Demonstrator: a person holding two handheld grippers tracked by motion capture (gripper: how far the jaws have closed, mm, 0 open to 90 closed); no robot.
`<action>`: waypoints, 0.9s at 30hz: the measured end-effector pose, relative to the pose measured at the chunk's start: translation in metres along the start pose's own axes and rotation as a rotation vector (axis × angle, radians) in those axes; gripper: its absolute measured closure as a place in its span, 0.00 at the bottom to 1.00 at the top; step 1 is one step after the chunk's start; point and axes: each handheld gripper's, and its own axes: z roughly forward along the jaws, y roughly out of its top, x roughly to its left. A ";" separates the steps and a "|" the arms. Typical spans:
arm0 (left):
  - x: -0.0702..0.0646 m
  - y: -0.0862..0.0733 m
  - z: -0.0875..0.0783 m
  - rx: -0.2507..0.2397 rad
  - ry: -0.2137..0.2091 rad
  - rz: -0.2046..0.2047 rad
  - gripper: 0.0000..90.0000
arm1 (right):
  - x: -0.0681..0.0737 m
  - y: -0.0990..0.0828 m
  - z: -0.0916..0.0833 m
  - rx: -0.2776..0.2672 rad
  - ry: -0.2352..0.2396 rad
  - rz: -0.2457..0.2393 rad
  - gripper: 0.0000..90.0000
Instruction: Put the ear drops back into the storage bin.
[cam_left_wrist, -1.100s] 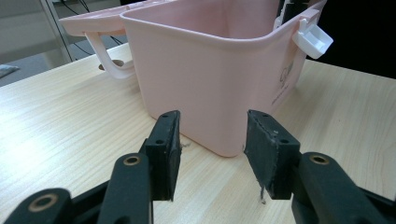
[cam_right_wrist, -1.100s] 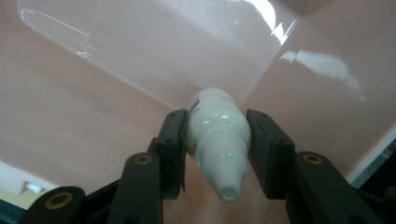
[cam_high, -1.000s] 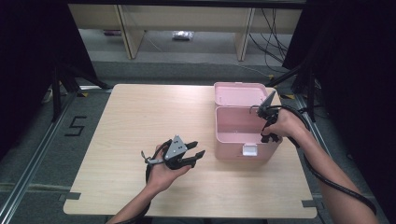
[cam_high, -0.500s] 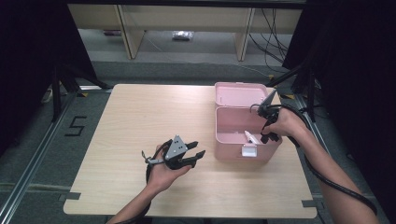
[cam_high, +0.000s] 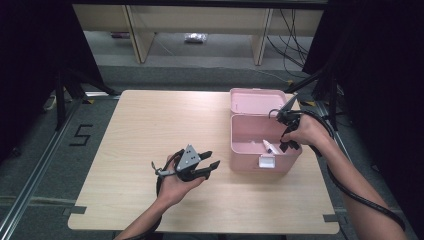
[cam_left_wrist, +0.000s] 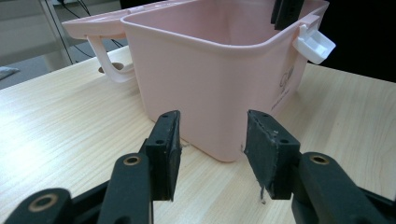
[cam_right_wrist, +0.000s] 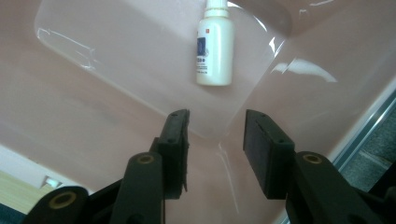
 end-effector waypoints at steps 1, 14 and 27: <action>0.000 0.000 0.000 0.000 -0.001 0.003 0.61 | -0.001 0.000 -0.001 -0.011 -0.002 -0.004 0.69; -0.002 0.005 -0.001 -0.014 -0.009 0.008 0.68 | -0.005 -0.002 -0.014 -0.058 0.003 0.032 0.86; -0.006 0.013 -0.005 -0.012 -0.035 0.021 0.96 | -0.013 -0.006 -0.024 -0.118 0.017 0.062 1.00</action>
